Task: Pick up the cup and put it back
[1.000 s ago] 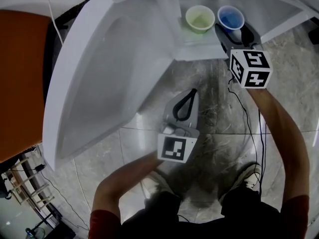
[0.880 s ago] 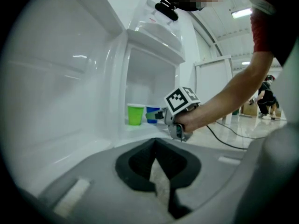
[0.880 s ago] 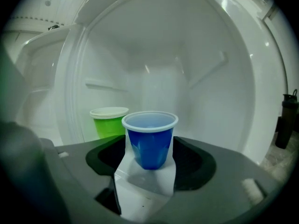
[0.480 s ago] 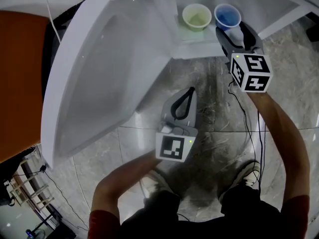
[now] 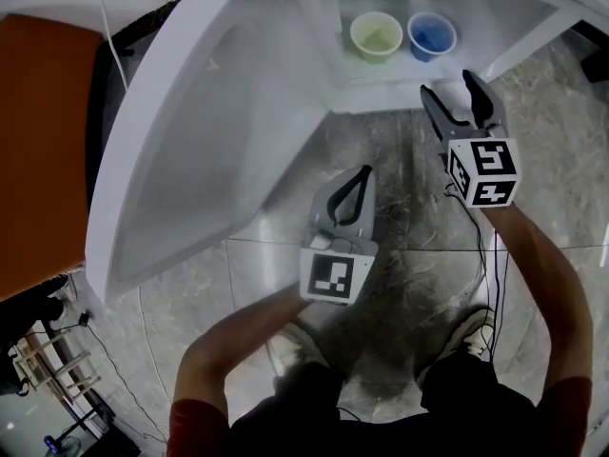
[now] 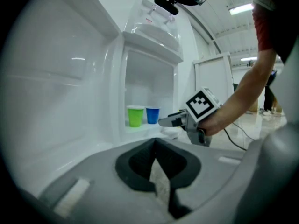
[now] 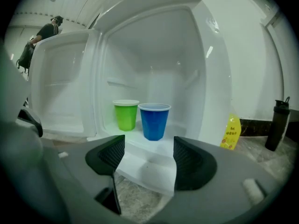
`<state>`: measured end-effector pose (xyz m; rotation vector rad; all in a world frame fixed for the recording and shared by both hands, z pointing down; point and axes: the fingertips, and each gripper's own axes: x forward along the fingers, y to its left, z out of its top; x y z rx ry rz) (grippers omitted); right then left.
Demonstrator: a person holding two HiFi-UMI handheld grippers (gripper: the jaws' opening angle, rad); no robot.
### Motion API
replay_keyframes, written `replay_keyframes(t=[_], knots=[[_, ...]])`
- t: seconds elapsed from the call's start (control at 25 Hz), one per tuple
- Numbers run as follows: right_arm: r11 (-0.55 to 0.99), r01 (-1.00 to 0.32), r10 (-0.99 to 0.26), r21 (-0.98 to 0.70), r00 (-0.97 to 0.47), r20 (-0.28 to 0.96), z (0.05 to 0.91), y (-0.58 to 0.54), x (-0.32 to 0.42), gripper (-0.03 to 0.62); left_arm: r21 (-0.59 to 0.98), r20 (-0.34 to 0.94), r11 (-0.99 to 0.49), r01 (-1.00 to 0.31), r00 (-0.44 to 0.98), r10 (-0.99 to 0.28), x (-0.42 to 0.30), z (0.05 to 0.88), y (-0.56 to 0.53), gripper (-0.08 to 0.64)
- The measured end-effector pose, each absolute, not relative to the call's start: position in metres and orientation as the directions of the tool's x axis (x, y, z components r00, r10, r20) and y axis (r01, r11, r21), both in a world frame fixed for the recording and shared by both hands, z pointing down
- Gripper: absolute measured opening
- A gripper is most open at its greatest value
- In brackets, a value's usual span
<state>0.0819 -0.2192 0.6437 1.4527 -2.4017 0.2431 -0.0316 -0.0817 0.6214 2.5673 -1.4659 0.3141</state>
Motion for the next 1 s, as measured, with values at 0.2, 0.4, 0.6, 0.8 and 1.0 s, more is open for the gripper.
replay_keyframes(t=[0.2,0.4,0.6,0.8,1.0], knots=[[0.489,-0.872,-0.815,0.032,-0.443,0.374,0.646,-0.198,0.084,0.310,0.028,0.253,-0.503,-0.864,0.493,-0.832,-0.032,0.616,-0.081,0.000],[0.523,-0.852,-0.785,0.008,-0.479,0.393,0.648,-0.172,0.084,0.310,0.021,0.243,-0.505,-0.863,0.495,-0.834,-0.030,0.610,-0.077,0.000],[0.566,-0.824,-0.749,0.001,-0.514,0.418,0.653,-0.141,0.080,0.308,0.013,0.236,-0.506,-0.862,0.494,-0.837,-0.030,0.604,-0.073,0.000],[0.606,-0.795,-0.712,-0.012,-0.550,0.436,0.657,-0.115,0.072,0.308,-0.008,0.235,-0.512,-0.859,0.496,-0.836,-0.029,0.600,-0.068,0.000],[0.636,-0.771,-0.681,-0.035,-0.582,0.444,0.658,-0.094,0.065,0.308,-0.012,0.241,-0.515,-0.857,0.497,-0.834,-0.029,0.600,-0.063,0.000]])
